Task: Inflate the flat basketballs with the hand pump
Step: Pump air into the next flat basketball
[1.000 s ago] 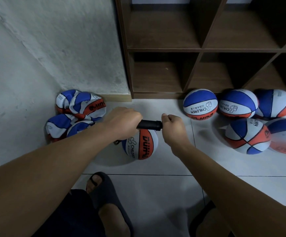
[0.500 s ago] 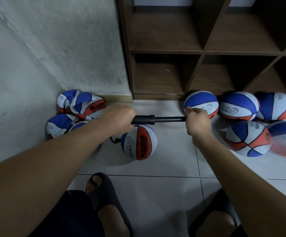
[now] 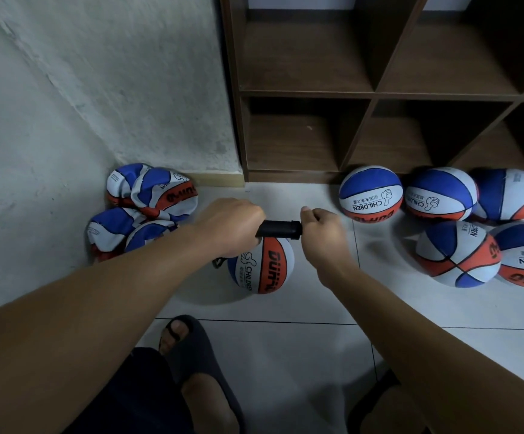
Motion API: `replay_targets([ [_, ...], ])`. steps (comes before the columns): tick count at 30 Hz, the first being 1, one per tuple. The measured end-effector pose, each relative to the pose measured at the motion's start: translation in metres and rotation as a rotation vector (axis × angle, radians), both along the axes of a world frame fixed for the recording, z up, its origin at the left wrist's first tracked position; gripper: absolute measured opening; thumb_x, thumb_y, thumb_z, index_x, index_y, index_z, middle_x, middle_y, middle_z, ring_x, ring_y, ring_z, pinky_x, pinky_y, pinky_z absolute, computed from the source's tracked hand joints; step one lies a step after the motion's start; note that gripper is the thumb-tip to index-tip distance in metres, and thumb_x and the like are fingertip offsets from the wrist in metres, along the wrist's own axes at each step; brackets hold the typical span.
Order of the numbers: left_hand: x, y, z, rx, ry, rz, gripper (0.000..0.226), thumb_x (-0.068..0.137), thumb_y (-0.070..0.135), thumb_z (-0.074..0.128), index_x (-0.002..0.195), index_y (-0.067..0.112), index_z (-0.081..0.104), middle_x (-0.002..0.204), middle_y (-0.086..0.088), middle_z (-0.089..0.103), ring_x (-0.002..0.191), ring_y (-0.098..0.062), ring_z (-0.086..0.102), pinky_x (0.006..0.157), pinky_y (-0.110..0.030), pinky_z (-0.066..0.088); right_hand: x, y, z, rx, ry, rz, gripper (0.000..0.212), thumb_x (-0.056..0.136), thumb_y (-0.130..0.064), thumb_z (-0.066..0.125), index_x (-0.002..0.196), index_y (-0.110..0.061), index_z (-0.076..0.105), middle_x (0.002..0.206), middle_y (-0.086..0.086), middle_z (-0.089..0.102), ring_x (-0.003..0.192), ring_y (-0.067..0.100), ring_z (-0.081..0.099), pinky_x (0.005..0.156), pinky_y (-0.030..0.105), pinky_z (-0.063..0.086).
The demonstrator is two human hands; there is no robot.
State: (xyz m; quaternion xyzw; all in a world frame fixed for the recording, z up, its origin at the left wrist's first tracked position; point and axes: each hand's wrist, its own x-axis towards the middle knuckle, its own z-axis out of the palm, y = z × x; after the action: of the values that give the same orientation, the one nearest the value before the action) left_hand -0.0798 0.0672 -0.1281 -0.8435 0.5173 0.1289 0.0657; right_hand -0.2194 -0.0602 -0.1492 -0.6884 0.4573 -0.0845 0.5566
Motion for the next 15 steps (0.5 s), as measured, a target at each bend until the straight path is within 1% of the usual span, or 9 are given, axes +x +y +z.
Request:
replay_targets([
  [2, 0.0, 0.0, 0.0, 0.007, 0.008, -0.004, 0.014, 0.089, 0.024, 0.067, 0.077, 0.026, 0.061, 0.068, 0.004, 0.063, 0.059, -0.019, 0.064, 0.057, -0.034, 0.057, 0.0, -0.001, -0.001, 0.024, 0.017, 0.001, 0.039, 0.113, -0.041, 0.045, 0.089, -0.012, 0.058, 0.068, 0.002, 0.046, 0.059, 0.017, 0.043, 0.057, 0.035, 0.038],
  [4, 0.0, -0.001, 0.0, 0.013, 0.026, 0.003, 0.014, 0.087, 0.022, 0.066, 0.075, 0.025, 0.061, 0.068, 0.004, 0.063, 0.06, -0.02, 0.063, 0.054, -0.031, 0.05, 0.0, -0.001, -0.003, 0.06, 0.041, 0.008, 0.038, 0.113, -0.041, 0.046, 0.094, -0.012, 0.062, 0.072, 0.003, 0.049, 0.061, 0.018, 0.045, 0.059, 0.036, 0.039],
  [6, 0.002, 0.001, 0.0, 0.009, 0.059, 0.029, 0.016, 0.087, 0.021, 0.065, 0.072, 0.024, 0.06, 0.067, 0.003, 0.062, 0.059, -0.02, 0.062, 0.052, -0.03, 0.044, -0.001, -0.01, -0.006, 0.093, 0.06, 0.016, 0.04, 0.111, -0.043, 0.049, 0.099, -0.008, 0.064, 0.075, 0.005, 0.052, 0.064, 0.019, 0.047, 0.061, 0.038, 0.04],
  [8, 0.008, 0.004, 0.0, 0.003, 0.073, 0.069, 0.019, 0.088, 0.023, 0.066, 0.071, 0.025, 0.06, 0.066, 0.003, 0.062, 0.058, -0.02, 0.061, 0.051, -0.029, 0.041, -0.002, -0.03, -0.005, 0.077, 0.07, -0.004, 0.04, 0.108, -0.044, 0.051, 0.1, -0.007, 0.064, 0.075, 0.004, 0.054, 0.066, 0.02, 0.048, 0.06, 0.037, 0.039],
  [10, 0.018, 0.01, 0.001, 0.0, 0.07, 0.111, 0.022, 0.091, 0.03, 0.067, 0.07, 0.025, 0.061, 0.066, 0.004, 0.063, 0.058, -0.019, 0.062, 0.052, -0.031, 0.045, -0.007, -0.057, -0.005, 0.074, 0.064, -0.086, 0.03, 0.106, -0.038, 0.055, 0.098, -0.011, 0.065, 0.074, 0.004, 0.052, 0.065, 0.021, 0.046, 0.054, 0.033, 0.036],
  [12, 0.025, 0.015, 0.001, -0.004, 0.068, 0.14, 0.026, 0.092, 0.035, 0.068, 0.069, 0.025, 0.062, 0.064, 0.004, 0.063, 0.058, -0.019, 0.063, 0.054, -0.033, 0.051, -0.015, -0.079, -0.008, 0.137, 0.061, -0.153, 0.021, 0.102, -0.03, 0.058, 0.09, -0.013, 0.058, 0.072, 0.007, 0.047, 0.059, 0.02, 0.039, 0.048, 0.029, 0.03],
  [14, 0.021, 0.015, 0.001, 0.016, 0.088, 0.143, 0.024, 0.092, 0.032, 0.068, 0.07, 0.025, 0.062, 0.065, 0.004, 0.063, 0.058, -0.019, 0.063, 0.055, -0.033, 0.053, -0.022, -0.086, -0.016, 0.213, 0.078, -0.162, 0.018, 0.102, -0.024, 0.057, 0.088, -0.015, 0.049, 0.07, 0.007, 0.041, 0.054, 0.018, 0.033, 0.046, 0.028, 0.025],
  [15, 0.017, 0.014, 0.002, 0.034, 0.095, 0.136, 0.021, 0.09, 0.027, 0.068, 0.07, 0.025, 0.062, 0.065, 0.003, 0.063, 0.058, -0.019, 0.063, 0.054, -0.033, 0.052, -0.023, -0.084, -0.02, 0.217, 0.102, -0.175, 0.016, 0.101, -0.022, 0.056, 0.089, -0.015, 0.049, 0.071, 0.008, 0.042, 0.055, 0.019, 0.034, 0.046, 0.028, 0.026],
])
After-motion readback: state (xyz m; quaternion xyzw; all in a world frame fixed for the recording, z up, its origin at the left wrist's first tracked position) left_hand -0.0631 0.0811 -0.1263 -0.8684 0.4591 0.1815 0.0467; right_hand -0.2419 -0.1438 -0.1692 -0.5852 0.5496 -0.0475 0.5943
